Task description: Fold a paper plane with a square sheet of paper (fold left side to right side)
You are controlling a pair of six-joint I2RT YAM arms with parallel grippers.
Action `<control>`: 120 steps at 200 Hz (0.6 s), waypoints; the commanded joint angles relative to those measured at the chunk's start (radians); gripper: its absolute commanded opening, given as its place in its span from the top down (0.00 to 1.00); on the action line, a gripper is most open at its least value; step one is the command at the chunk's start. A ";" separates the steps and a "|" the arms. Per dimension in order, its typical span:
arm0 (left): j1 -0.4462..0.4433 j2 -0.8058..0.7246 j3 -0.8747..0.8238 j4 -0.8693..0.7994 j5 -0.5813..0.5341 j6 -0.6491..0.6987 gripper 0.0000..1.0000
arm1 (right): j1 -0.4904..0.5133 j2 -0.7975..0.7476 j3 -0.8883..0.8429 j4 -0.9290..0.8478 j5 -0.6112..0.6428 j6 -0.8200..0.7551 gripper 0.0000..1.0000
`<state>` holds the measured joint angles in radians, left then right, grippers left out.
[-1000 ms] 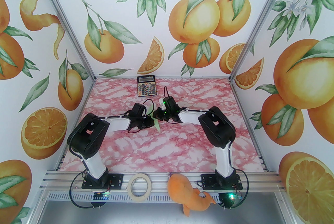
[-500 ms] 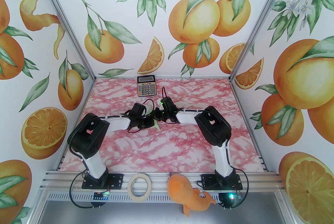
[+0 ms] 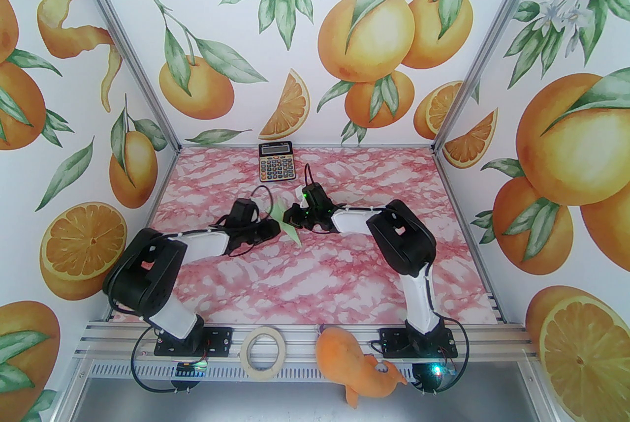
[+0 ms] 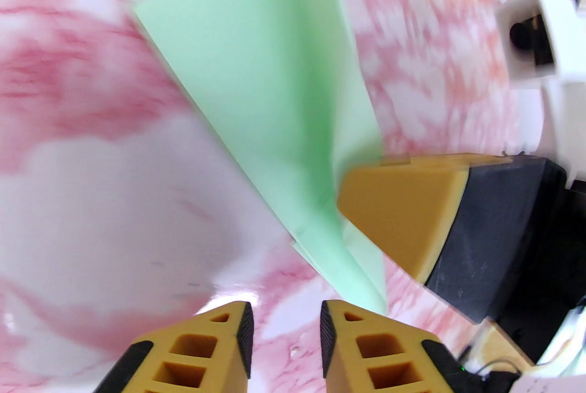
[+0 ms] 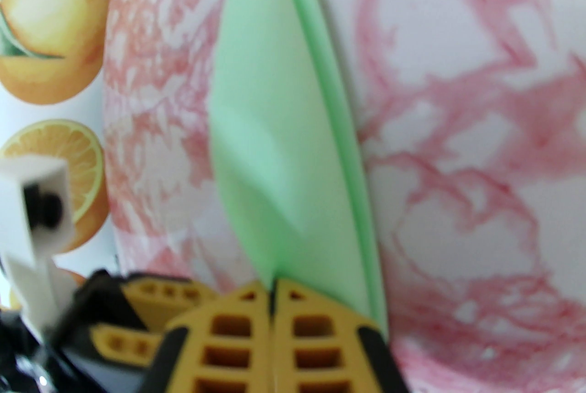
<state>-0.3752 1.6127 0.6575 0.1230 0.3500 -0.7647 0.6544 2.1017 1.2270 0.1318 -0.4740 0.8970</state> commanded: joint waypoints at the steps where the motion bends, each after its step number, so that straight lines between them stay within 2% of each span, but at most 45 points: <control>1: 0.028 -0.016 -0.013 0.082 0.023 -0.029 0.64 | 0.012 0.014 0.021 -0.016 0.005 -0.016 0.95; 19: 0.042 0.008 -0.013 0.111 0.034 -0.044 0.62 | 0.015 0.018 0.025 -0.018 0.004 -0.018 0.92; 26: 0.045 0.014 -0.013 0.120 0.036 -0.049 0.60 | 0.015 0.020 0.026 -0.021 0.003 -0.019 0.88; 38: 0.048 0.024 -0.013 0.132 0.040 -0.054 0.60 | 0.017 0.023 0.029 -0.024 0.002 -0.021 0.74; 58: 0.057 0.039 -0.010 0.155 0.049 -0.067 0.57 | 0.018 0.023 0.031 -0.032 -0.002 -0.027 0.67; 120: 0.066 0.096 0.058 0.164 0.065 -0.069 0.56 | 0.022 0.031 0.038 -0.044 0.000 -0.035 0.69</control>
<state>-0.3176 1.6821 0.6647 0.2436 0.3920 -0.8337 0.6662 2.1113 1.2430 0.1066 -0.4740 0.8806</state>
